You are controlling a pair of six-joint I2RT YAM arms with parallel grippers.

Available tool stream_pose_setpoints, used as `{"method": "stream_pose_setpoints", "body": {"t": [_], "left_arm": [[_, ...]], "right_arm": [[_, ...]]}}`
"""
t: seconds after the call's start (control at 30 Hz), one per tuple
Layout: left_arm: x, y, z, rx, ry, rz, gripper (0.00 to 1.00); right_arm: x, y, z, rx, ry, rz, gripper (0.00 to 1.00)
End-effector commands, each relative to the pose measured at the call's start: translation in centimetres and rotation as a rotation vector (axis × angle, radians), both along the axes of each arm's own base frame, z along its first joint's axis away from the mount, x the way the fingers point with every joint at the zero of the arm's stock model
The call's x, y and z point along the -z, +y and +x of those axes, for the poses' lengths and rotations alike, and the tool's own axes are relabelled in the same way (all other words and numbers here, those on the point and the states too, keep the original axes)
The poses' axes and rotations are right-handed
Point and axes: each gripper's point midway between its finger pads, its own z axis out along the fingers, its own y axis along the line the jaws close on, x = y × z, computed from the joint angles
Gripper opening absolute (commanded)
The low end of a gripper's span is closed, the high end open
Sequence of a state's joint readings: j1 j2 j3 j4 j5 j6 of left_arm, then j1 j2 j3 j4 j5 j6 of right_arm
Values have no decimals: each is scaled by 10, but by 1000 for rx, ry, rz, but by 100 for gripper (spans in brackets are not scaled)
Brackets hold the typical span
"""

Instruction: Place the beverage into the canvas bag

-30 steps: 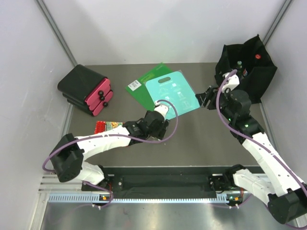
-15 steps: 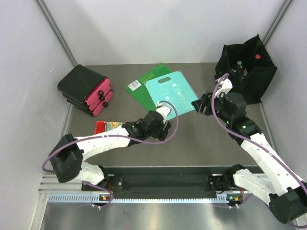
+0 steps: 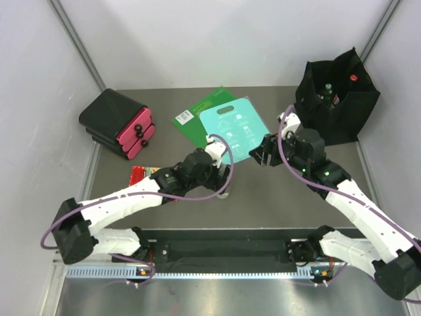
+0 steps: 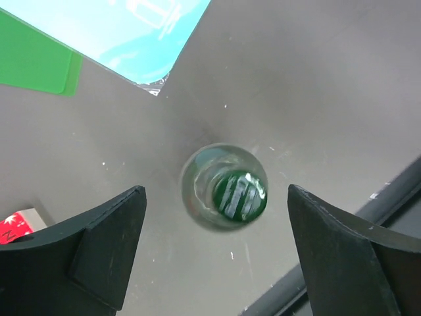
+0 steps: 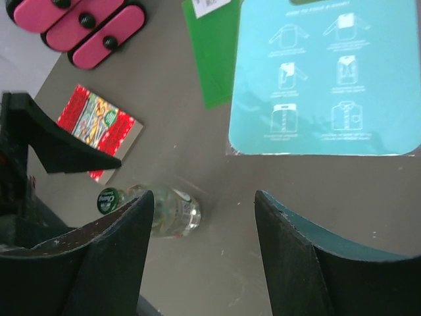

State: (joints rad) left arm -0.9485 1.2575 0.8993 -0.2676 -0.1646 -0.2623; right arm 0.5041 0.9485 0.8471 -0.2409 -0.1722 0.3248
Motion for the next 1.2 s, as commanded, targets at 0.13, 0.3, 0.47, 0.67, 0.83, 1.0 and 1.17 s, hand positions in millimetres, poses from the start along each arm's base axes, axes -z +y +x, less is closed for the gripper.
{"method": "stream_pose_setpoints", "body": {"t": [0.13,0.3,0.47,0.67,0.83,1.0,1.17], "left_arm": [[-50,56,19,-105,64,-219,93],[-57,98,31,-199,134,-366,94],[-34,141,51,-346,214,-373,93],[-7,185,67,-535,206,-222,91],[-5,183,60,-517,205,-234,91],[-6,183,59,-516,196,-237,91],[-7,183,58,-513,188,-236,91]], "right_arm": [[-18,41,-9,-95,-31,-6,64],[-5,66,-16,-117,-4,-55,69],[22,96,-29,-153,39,-135,74],[55,122,-35,-177,67,-225,79],[86,135,-35,-184,85,-289,79],[108,138,-27,-155,79,-345,75],[120,137,-27,-141,76,-386,70]]}}
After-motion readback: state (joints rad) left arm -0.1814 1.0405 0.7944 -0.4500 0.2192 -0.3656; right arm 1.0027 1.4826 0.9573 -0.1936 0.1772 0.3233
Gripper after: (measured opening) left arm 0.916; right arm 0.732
